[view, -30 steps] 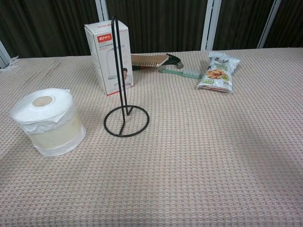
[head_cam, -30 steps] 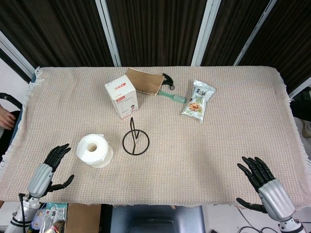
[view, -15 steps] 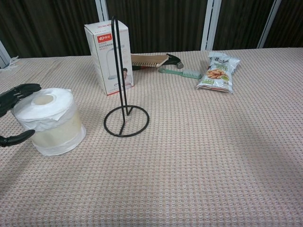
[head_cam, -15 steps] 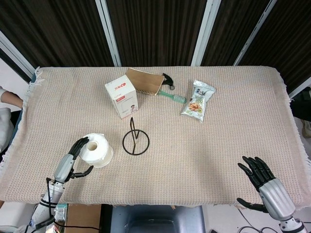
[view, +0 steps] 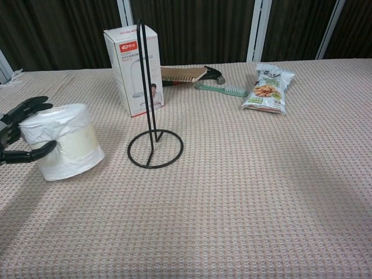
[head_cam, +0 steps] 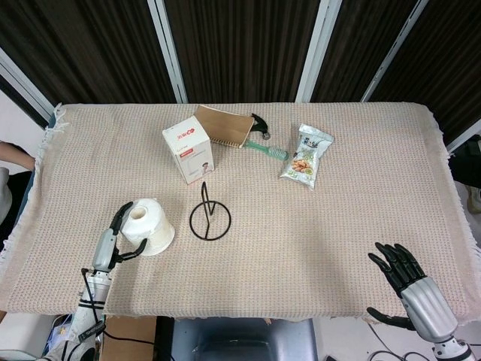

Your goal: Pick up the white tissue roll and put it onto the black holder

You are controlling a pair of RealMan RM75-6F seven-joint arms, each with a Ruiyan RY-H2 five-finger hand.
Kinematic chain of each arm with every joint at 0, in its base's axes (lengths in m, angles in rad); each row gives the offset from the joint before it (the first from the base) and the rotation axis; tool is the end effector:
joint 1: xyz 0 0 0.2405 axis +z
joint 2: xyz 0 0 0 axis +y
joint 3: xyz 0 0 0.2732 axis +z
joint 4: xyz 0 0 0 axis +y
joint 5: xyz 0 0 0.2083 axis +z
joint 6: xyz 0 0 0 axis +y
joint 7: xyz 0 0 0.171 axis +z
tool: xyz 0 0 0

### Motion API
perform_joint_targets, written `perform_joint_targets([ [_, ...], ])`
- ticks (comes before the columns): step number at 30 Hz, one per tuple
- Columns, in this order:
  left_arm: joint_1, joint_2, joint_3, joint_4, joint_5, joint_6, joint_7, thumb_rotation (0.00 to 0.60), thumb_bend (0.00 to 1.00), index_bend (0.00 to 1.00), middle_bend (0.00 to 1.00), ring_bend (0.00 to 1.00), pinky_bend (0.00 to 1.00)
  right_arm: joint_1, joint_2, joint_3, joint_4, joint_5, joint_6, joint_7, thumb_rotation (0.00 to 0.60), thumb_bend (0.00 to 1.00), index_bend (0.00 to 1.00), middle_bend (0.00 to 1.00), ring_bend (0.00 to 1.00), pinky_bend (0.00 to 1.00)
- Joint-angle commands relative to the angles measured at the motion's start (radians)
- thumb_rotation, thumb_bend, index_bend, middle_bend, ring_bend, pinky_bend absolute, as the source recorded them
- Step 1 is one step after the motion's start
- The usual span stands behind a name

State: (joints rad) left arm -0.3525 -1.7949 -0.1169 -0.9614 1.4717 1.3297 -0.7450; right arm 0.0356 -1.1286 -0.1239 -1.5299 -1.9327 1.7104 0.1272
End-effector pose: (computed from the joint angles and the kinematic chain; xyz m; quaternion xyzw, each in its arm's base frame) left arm -0.2919 0.3065 -0.0248 -0.4553 -0.5744 -0.5891 0.3403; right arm -0.2823 -0.1442 0.1498 0.6782 -0.3347 0.4825 0.4418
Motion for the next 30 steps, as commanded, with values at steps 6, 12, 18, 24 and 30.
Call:
perform_joint_targets([
  [6,0.018,-0.005,-0.052,-0.051,-0.015,0.095,0.029,0.600,0.88,0.63,0.73,0.71,0.94,0.000,0.004,-0.002,-0.003,-0.002,-0.001,0.004,0.600,0.12,0.00,0.00,0.00,0.00],
  [12,0.026,0.026,-0.109,-0.111,0.037,0.272,0.030,0.600,0.91,0.66,0.78,0.76,0.99,-0.002,0.009,-0.006,-0.007,-0.007,0.001,0.007,0.600,0.12,0.00,0.00,0.00,0.00],
  [18,0.008,0.127,-0.176,-0.343,0.108,0.397,0.070,0.600,0.91,0.66,0.78,0.76,0.99,-0.004,0.010,-0.009,-0.009,-0.011,0.001,0.007,0.600,0.12,0.00,0.00,0.00,0.00],
  [24,-0.056,0.191,-0.227,-0.591,0.144,0.365,0.243,0.600,0.90,0.65,0.77,0.76,0.99,-0.003,0.012,-0.015,-0.010,-0.018,-0.007,0.003,0.600,0.12,0.00,0.00,0.00,0.00],
  [30,-0.149,0.153,-0.271,-0.675,0.143,0.296,0.396,0.600,0.89,0.65,0.77,0.76,0.99,-0.006,0.021,-0.016,-0.012,-0.016,0.002,0.014,0.600,0.12,0.00,0.00,0.00,0.00],
])
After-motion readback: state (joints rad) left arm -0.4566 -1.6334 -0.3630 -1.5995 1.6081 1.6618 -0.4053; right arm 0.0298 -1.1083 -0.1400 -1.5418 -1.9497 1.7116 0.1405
